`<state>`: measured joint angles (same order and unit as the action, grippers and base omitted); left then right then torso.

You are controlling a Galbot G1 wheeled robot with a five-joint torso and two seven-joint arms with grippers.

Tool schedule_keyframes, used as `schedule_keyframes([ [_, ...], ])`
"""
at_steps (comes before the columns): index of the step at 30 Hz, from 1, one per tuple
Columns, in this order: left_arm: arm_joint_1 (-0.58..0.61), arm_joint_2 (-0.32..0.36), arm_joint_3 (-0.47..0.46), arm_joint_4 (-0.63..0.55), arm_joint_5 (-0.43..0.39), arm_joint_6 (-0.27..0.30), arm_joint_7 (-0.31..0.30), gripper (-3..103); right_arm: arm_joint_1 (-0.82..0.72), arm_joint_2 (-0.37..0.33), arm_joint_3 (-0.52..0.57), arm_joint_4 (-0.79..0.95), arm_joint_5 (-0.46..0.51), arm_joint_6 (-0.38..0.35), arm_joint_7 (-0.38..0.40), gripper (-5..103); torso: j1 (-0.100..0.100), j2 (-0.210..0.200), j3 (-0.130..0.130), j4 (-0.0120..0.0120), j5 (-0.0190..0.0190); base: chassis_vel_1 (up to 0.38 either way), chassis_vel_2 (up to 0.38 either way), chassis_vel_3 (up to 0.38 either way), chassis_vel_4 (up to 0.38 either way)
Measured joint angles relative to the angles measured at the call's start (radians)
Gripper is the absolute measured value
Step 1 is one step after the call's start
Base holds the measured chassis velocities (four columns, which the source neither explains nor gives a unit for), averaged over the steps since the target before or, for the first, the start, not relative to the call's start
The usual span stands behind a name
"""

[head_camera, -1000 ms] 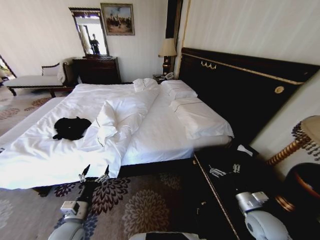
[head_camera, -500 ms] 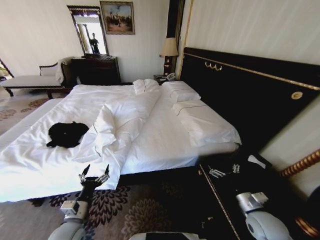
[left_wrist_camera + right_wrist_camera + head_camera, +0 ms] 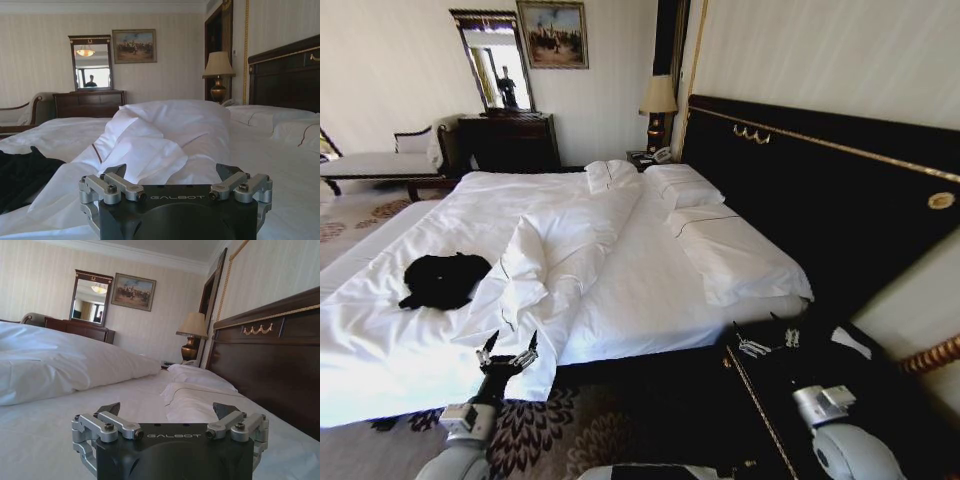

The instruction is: Fold the clothes on the bed.

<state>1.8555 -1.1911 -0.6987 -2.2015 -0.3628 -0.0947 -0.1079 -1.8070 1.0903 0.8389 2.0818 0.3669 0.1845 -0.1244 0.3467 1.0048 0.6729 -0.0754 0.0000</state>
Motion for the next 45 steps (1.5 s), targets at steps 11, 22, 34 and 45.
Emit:
schedule_keyframes([
  [11,0.019,-0.021,0.008,-0.014,0.009,-0.005,0.002,100,-0.003,0.007,0.000,-0.002,-0.017,0.003,-0.003,100,0.000,0.000,0.000,0.0001,0.0000,-0.119,0.123,0.119,-0.121],
  [22,0.034,-0.026,-0.003,-0.053,0.032,-0.072,0.024,100,0.003,0.002,-0.002,-0.011,-0.004,0.001,0.001,100,0.000,0.000,0.000,0.0001,-0.0001,-0.115,0.117,0.110,-0.114],
  [34,0.033,-0.024,0.002,-0.040,0.033,-0.086,0.037,100,0.009,0.008,-0.007,-0.019,-0.006,-0.002,0.012,100,0.000,0.000,0.000,0.0002,0.0000,-0.115,0.117,0.121,-0.125],
  [45,0.023,-0.025,0.006,-0.014,0.023,-0.079,0.036,100,0.009,0.021,-0.014,-0.029,0.015,-0.005,0.013,100,0.000,0.000,0.000,0.0000,-0.0002,-0.063,0.087,0.077,-0.073],
])
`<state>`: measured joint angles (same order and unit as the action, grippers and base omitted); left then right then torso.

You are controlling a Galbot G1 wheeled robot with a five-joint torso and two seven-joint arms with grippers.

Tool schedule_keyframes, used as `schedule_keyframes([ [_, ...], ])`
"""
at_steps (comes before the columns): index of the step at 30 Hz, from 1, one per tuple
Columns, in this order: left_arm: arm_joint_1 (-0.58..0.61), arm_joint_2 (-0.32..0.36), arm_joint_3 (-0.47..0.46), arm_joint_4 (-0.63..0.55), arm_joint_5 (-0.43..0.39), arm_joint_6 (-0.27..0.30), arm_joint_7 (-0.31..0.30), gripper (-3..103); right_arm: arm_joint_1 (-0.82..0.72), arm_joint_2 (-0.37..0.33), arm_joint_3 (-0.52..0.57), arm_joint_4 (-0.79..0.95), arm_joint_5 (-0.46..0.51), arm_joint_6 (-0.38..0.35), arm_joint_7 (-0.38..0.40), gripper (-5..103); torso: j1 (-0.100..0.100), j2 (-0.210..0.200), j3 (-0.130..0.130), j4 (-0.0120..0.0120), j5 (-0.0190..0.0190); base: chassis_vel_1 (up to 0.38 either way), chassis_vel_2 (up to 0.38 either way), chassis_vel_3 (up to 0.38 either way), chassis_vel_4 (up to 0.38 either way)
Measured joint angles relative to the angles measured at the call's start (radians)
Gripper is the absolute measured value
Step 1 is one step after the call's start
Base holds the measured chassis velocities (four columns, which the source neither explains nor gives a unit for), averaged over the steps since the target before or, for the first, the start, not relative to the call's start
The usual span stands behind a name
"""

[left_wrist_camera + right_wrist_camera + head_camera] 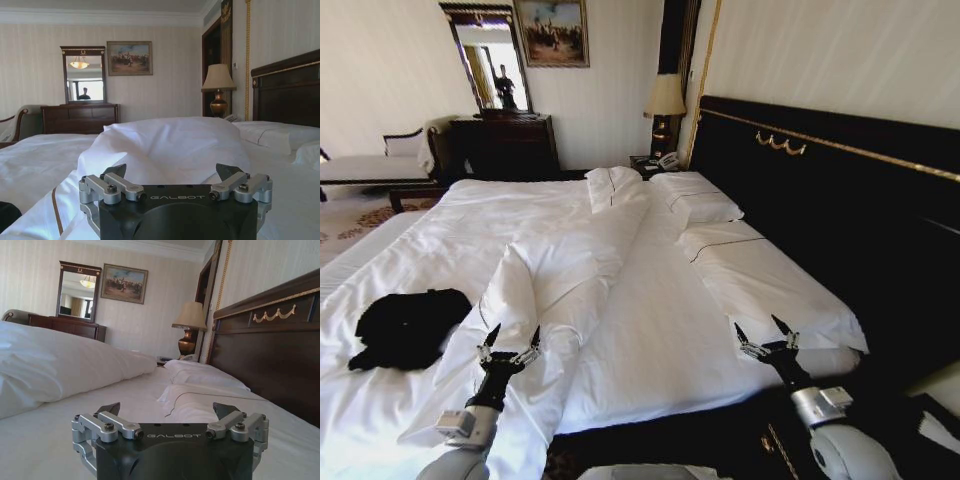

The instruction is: Fold the clothes on the bed.

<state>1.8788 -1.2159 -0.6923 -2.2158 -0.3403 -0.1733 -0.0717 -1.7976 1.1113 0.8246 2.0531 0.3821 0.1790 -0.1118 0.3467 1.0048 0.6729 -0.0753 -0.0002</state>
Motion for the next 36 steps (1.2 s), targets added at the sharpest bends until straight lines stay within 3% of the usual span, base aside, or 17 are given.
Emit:
schedule_keyframes([
  [14,0.006,0.004,-0.007,-0.006,-0.004,-0.004,0.001,100,0.009,-0.004,-0.002,-0.006,-0.025,0.022,-0.002,100,0.000,0.000,0.000,0.0000,0.0003,-0.007,0.011,0.007,-0.008],
  [28,-0.028,0.002,-0.006,0.036,-0.043,0.008,0.001,100,-0.005,0.006,0.005,-0.003,-0.003,0.052,-0.077,100,0.000,0.000,0.000,0.0001,0.0002,0.000,0.000,0.000,0.000],
  [36,-0.024,0.004,-0.002,0.036,-0.044,0.008,0.002,100,0.000,0.017,0.006,-0.013,0.000,0.054,-0.078,100,0.000,0.000,0.000,0.0001,0.0004,0.008,0.015,-0.020,-0.016],
])
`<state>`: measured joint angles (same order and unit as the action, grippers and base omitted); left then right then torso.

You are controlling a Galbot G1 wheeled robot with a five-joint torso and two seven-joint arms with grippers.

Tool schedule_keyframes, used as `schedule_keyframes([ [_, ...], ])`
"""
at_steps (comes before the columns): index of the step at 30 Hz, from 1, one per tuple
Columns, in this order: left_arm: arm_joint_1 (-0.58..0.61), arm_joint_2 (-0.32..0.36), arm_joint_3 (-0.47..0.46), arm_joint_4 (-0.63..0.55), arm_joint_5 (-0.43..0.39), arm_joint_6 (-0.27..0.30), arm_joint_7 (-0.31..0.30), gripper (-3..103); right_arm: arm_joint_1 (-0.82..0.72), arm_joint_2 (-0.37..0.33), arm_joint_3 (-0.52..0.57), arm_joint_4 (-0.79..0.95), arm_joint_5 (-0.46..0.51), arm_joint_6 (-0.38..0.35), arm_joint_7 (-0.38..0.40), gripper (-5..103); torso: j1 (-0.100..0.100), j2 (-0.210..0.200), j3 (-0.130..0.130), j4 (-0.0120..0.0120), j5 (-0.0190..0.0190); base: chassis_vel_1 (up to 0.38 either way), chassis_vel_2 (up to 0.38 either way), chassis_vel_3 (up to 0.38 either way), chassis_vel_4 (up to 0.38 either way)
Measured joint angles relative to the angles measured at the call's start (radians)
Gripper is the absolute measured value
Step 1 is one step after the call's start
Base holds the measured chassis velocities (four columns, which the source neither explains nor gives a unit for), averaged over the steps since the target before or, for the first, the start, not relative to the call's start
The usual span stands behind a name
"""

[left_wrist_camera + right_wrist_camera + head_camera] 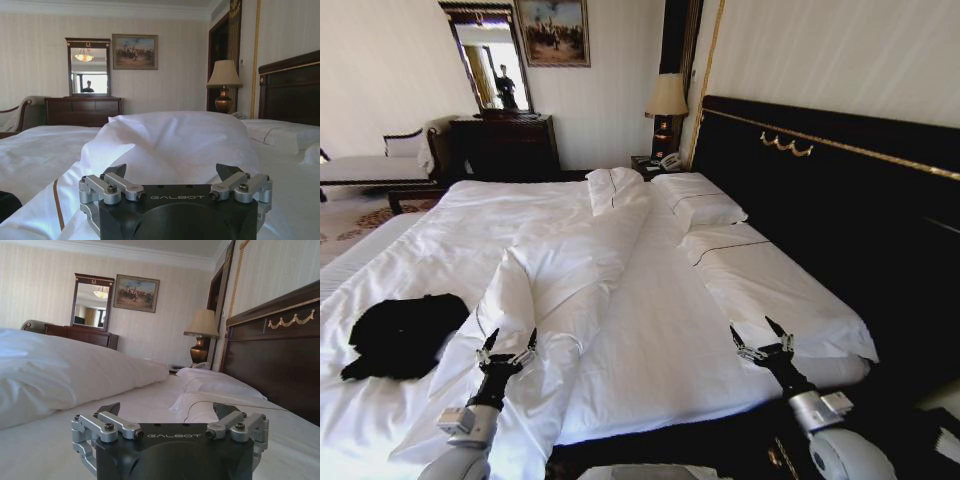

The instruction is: Fold the clothes on the bed.

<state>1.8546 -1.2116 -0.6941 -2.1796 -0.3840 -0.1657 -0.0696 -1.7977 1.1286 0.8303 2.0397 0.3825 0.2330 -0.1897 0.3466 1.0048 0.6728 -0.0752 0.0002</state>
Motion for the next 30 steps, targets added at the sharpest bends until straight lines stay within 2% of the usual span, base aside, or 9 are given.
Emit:
schedule_keyframes([
  [7,0.003,0.028,0.015,-0.015,0.059,-0.020,0.008,100,-0.005,0.005,0.007,-0.017,-0.005,0.008,-0.002,100,0.000,0.000,0.000,0.0000,-0.0003,0.043,0.064,-0.048,-0.070],
  [17,0.031,0.021,-0.010,-0.077,0.059,-0.044,0.002,100,0.002,-0.003,0.001,-0.031,-0.016,0.008,0.003,100,0.000,0.000,0.000,0.0000,-0.0002,0.061,0.071,-0.056,-0.081],
  [30,0.071,0.028,-0.014,-0.093,0.053,-0.063,0.018,100,0.002,0.006,0.015,-0.052,-0.033,0.014,0.002,100,0.000,0.000,0.000,-0.0002,-0.0002,0.039,0.042,-0.042,-0.045],
])
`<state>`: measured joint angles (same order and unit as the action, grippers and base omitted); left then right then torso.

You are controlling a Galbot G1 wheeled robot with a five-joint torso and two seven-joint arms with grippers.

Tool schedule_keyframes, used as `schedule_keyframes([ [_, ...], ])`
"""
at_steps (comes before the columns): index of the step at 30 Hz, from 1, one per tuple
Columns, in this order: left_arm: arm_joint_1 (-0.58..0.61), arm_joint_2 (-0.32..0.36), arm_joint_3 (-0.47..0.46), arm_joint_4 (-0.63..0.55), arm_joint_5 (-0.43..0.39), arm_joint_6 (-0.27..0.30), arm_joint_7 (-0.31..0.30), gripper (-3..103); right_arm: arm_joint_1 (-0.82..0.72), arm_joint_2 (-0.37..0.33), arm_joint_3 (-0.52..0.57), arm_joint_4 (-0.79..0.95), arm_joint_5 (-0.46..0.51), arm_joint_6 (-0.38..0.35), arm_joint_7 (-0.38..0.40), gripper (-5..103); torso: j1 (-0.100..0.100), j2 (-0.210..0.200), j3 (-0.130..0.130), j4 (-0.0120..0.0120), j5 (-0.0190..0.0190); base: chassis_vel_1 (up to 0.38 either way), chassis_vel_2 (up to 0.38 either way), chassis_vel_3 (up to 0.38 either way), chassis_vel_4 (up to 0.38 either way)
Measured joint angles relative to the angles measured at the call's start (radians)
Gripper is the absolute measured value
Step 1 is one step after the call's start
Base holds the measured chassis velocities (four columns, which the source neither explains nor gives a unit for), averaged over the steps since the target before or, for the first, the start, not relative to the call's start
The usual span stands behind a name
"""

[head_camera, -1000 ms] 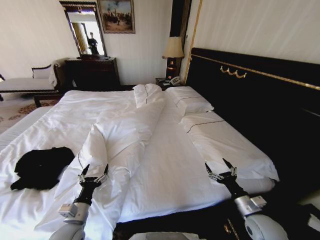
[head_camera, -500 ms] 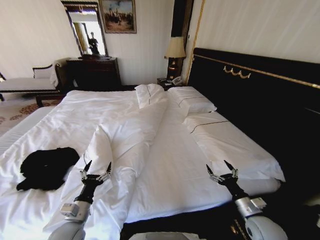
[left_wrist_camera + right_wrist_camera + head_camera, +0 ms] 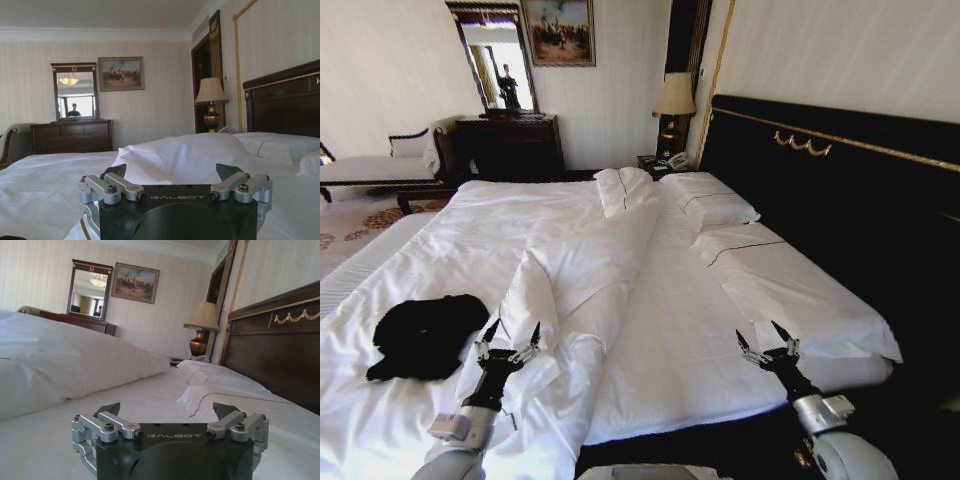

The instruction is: Fold the clothes on the bed.

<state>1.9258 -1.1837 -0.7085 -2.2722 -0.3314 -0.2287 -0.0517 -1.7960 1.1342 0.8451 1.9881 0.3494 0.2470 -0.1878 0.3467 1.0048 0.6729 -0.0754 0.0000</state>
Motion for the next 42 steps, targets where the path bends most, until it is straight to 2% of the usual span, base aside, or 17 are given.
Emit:
schedule_keyframes([
  [13,0.050,-0.012,-0.022,0.006,-0.014,-0.033,0.007,100,-0.001,0.001,0.007,0.014,-0.024,0.001,0.004,100,0.000,0.000,0.000,-0.0001,0.0001,0.094,0.094,-0.099,-0.103],
  [42,0.024,-0.017,-0.036,-0.005,-0.028,-0.025,-0.003,100,-0.026,0.014,0.015,0.048,-0.010,0.008,0.019,100,0.000,0.000,0.000,0.0001,0.0002,0.147,0.148,-0.140,-0.144],
])
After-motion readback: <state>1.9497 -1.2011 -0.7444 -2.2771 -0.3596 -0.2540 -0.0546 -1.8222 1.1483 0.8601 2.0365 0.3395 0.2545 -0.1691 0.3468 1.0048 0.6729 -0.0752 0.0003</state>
